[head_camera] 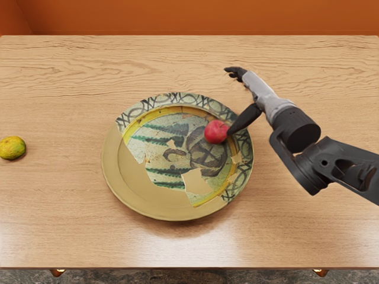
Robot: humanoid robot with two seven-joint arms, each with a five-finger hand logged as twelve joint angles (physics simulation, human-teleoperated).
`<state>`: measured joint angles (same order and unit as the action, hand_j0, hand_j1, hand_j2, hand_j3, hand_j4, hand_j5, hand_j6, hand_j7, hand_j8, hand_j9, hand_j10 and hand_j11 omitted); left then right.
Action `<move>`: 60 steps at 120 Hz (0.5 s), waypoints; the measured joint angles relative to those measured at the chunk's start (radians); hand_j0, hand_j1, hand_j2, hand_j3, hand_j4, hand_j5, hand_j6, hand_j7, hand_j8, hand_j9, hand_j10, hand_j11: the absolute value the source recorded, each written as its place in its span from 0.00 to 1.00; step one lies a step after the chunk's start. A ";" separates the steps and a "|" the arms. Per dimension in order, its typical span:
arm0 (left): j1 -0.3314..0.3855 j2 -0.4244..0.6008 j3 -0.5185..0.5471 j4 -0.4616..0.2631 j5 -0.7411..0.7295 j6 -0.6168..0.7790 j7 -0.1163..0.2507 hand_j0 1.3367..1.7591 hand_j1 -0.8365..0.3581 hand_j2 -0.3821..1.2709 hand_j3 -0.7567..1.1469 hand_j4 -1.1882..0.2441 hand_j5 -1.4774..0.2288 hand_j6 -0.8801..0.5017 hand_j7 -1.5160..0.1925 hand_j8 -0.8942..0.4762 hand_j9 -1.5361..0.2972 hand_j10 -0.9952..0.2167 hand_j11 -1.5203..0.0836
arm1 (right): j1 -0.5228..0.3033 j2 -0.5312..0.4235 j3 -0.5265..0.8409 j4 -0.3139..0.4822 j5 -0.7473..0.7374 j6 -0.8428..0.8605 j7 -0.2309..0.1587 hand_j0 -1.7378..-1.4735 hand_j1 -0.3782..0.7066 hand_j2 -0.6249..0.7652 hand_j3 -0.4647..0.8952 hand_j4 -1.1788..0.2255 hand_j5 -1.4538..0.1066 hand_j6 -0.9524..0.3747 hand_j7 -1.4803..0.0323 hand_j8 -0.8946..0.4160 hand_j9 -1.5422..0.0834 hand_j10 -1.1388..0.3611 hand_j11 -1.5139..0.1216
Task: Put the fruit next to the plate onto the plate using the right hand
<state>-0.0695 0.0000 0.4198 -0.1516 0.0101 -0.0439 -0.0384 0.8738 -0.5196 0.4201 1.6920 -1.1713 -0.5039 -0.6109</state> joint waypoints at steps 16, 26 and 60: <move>0.004 0.000 0.001 0.000 0.000 -0.004 0.000 0.76 0.75 0.26 0.40 0.66 0.68 0.46 0.70 0.48 0.67 0.62 0.75 | -0.003 -0.014 0.001 0.000 0.054 0.026 0.000 0.30 0.12 0.47 0.34 0.77 0.85 0.65 0.90 0.62 0.87 0.71 0.85; 0.004 0.000 0.001 0.000 -0.001 -0.005 0.000 0.76 0.75 0.26 0.40 0.66 0.68 0.46 0.70 0.48 0.67 0.62 0.75 | -0.003 -0.022 0.046 -0.001 0.175 0.120 0.000 0.30 0.10 0.46 0.34 0.79 0.87 0.66 0.91 0.63 0.89 0.72 0.87; 0.016 0.000 0.003 0.007 -0.002 0.002 0.000 0.76 0.75 0.26 0.40 0.66 0.68 0.46 0.70 0.48 0.67 0.62 0.75 | -0.013 -0.185 0.286 -0.213 0.864 0.923 0.000 0.30 0.08 0.45 0.34 0.81 0.89 0.68 0.94 0.65 0.91 0.73 0.89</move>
<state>-0.0537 0.0000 0.4224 -0.1446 0.0084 -0.0416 -0.0384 0.8611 -0.7043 0.7056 1.4795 -0.3071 0.4190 -0.6109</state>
